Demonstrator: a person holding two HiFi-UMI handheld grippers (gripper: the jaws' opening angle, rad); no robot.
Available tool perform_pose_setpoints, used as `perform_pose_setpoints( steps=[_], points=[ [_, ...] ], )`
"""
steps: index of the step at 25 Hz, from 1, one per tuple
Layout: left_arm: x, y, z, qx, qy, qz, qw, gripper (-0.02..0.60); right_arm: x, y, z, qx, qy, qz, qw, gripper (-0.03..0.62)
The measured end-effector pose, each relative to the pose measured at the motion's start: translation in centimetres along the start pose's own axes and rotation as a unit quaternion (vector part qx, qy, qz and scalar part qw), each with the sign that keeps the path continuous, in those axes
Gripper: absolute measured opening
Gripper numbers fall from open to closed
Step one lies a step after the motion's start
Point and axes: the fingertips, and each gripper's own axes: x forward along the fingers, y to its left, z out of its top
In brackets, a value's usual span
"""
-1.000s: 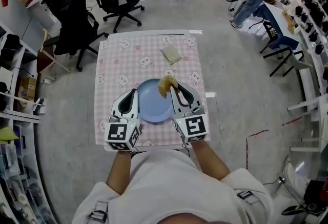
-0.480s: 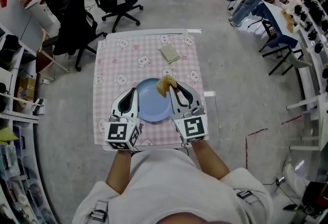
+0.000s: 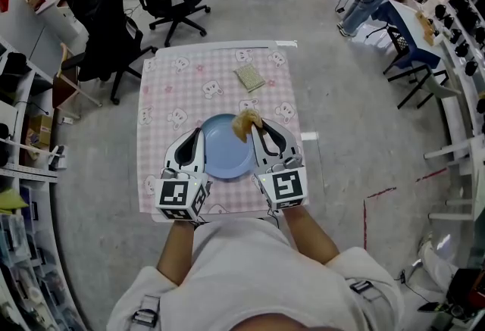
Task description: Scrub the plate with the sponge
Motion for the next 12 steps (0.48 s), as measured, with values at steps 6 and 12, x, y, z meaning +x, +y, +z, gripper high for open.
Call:
perform_pose_setpoints(
  steps=[6,12],
  points=[
    [0.11,-0.15,-0.08,0.001,0.0,-0.002,1.0,0.012,-0.02,-0.1,-0.29,0.002,0.002,-0.002,1.0,0.043],
    [0.32,-0.08,-0.28,0.0,0.001,-0.001,1.0,0.012,0.05,-0.3,-0.39,-0.001,0.003,-0.003,1.0,0.043]
  ],
)
